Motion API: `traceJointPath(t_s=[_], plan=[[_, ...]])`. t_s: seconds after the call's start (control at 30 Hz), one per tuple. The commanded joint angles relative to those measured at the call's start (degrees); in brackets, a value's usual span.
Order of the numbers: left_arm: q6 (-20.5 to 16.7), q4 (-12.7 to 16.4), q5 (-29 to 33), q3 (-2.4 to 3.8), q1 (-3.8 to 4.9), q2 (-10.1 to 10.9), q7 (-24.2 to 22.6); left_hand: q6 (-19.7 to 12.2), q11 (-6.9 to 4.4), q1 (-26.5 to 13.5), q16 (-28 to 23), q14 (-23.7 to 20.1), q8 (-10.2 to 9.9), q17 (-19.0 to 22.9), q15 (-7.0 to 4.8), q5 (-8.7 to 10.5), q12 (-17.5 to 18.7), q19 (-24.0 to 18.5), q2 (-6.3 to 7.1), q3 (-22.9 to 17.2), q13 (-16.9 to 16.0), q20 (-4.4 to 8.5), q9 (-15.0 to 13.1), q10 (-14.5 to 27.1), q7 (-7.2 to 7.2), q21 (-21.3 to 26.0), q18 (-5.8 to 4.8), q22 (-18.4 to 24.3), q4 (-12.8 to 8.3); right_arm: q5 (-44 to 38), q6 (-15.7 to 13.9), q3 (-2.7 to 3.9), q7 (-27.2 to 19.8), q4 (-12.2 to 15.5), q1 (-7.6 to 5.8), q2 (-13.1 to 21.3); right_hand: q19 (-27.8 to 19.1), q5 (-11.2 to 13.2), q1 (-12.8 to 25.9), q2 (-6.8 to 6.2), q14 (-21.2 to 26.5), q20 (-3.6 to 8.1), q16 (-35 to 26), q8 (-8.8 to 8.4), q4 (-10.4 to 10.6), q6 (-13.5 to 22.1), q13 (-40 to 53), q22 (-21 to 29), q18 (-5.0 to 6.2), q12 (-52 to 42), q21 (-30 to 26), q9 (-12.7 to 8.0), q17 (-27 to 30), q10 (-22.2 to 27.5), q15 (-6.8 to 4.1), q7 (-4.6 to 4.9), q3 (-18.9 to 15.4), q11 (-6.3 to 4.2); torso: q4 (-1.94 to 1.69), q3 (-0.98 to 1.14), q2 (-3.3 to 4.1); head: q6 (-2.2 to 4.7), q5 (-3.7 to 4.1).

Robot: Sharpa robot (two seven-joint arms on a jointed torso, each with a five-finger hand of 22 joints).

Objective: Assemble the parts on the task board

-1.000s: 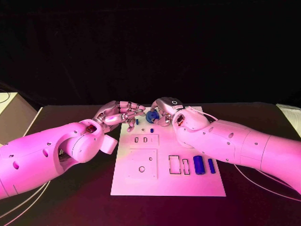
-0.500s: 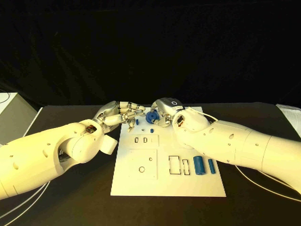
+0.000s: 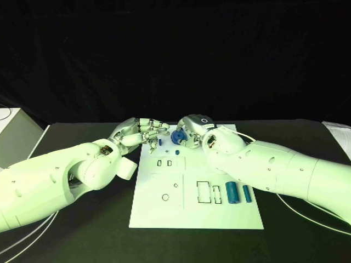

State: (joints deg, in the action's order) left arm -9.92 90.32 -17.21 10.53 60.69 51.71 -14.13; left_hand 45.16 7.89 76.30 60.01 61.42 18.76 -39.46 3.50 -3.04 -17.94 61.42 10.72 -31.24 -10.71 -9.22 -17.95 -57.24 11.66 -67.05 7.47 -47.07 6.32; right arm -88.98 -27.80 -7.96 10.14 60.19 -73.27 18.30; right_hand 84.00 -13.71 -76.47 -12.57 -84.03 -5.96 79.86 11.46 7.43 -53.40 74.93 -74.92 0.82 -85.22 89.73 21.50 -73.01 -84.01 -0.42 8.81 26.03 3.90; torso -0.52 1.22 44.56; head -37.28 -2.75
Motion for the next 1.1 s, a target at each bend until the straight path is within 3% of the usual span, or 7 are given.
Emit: traceJointPath(t_s=[0.03, 0.33, 0.53, 0.63, 1.1], plan=[[1.03, 0.07, -0.11, 0.02, 0.02, -0.08, -0.29, -0.32, 0.03, 0.22, -0.38, 0.18, 0.15, 0.07, 0.16, 0.22, 0.3, -0.36, -0.31, -0.22, 0.07, 0.01, -0.05, -0.35, 0.43, 0.23, 1.18, 0.06, -0.08, -0.54, 0.84, -0.54, 0.68, 0.08, 1.07, -0.01, 6.0, 0.2, -0.03, -0.38, -1.81, 0.38, -0.23, 0.17, -0.04, 0.03, 8.7, -15.08, -0.82, 0.19, 0.27, 0.04, 0.04, -0.2, -0.04, -0.04, 0.36, 0.02, -0.03, 0.0, 0.0, 0.05, 0.04], [1.04, 0.07, -0.12, 0.02, 0.02, -0.1, -0.26, -0.34, 0.03, 0.02, -0.44, 0.23, 0.2, 0.07, 0.16, 0.23, 0.4, -0.37, -0.34, -0.42, 0.27, 0.04, -0.13, -0.47, 0.43, 0.27, 1.18, 0.19, -0.26, -0.26, 0.38, -0.55, 0.25, -0.26, 1.09, -0.28, 6.0, 0.31, 0.01, -0.6, -1.73, 0.35, -0.51, 0.01, -0.18, 0.35, 8.54, -15.08, -0.82, 0.32, 0.27, -0.06, 0.39, -0.05, -0.01, 0.05, 0.49, 0.07, -0.02, -0.02, 0.02, 0.12, 0.09], [1.04, 0.07, -0.12, 0.02, 0.02, -0.09, -0.24, -0.34, 0.03, 0.02, -0.44, 0.23, 0.2, 0.07, 0.16, 0.23, 0.4, -0.37, -0.34, -0.42, 0.27, 0.04, -0.13, -0.47, 0.43, 0.27, 1.18, 0.19, -0.26, 0.4, 1.04, -0.55, -0.53, -0.63, 1.09, -0.55, 6.0, 1.17, 0.73, -1.2, -1.53, 0.17, -1.3, -1.68, -0.26, 3.06, 7.28, -15.08, -0.82, 1.41, 0.27, -0.84, 1.16, 1.15, 0.18, 0.3, 0.56, 0.34, -0.09, -0.07, 0.01, 0.01, 0.09], [1.03, 0.06, -0.12, 0.02, 0.02, -0.07, -0.23, -0.34, 0.03, 0.02, -0.44, 0.23, 0.2, 0.07, 0.16, 0.23, 0.4, -0.37, -0.34, -0.42, 0.27, 0.04, -0.13, -0.47, 0.43, 0.27, 1.18, 0.19, -0.26, 0.66, 1.27, -0.55, -0.76, -0.87, 1.09, -0.66, 6.0, 3.42, 1.18, -1.23, -1.52, 0.12, -1.62, -3.08, 0.0, 4.89, 6.97, -15.08, -0.82, 1.7, 0.27, -1.42, 1.36, 1.46, 0.24, 0.32, -0.34, 0.39, -0.07, -0.05, 0.03, 0.02, 0.07], [1.08, -0.1, -0.12, 0.02, 0.01, -0.21, -0.21, -0.34, 0.03, 0.02, -0.44, 0.23, 0.2, 0.07, 0.16, 0.23, 0.4, -0.37, -0.34, -0.42, 0.27, 0.04, -0.13, -0.47, 0.43, 0.27, 1.18, 0.19, -0.26, 1.17, 1.69, -0.58, -1.07, -1.33, 1.09, -0.66, 6.0, 3.51, 1.32, -0.96, -1.51, 0.1, -1.7, -3.23, 0.21, 4.96, 6.84, -15.08, -0.82, 1.81, 0.27, -1.48, 1.42, 1.58, 0.25, 0.32, -0.51, 0.4, -0.01, -0.04, 0.03, -0.13, 0.02]])
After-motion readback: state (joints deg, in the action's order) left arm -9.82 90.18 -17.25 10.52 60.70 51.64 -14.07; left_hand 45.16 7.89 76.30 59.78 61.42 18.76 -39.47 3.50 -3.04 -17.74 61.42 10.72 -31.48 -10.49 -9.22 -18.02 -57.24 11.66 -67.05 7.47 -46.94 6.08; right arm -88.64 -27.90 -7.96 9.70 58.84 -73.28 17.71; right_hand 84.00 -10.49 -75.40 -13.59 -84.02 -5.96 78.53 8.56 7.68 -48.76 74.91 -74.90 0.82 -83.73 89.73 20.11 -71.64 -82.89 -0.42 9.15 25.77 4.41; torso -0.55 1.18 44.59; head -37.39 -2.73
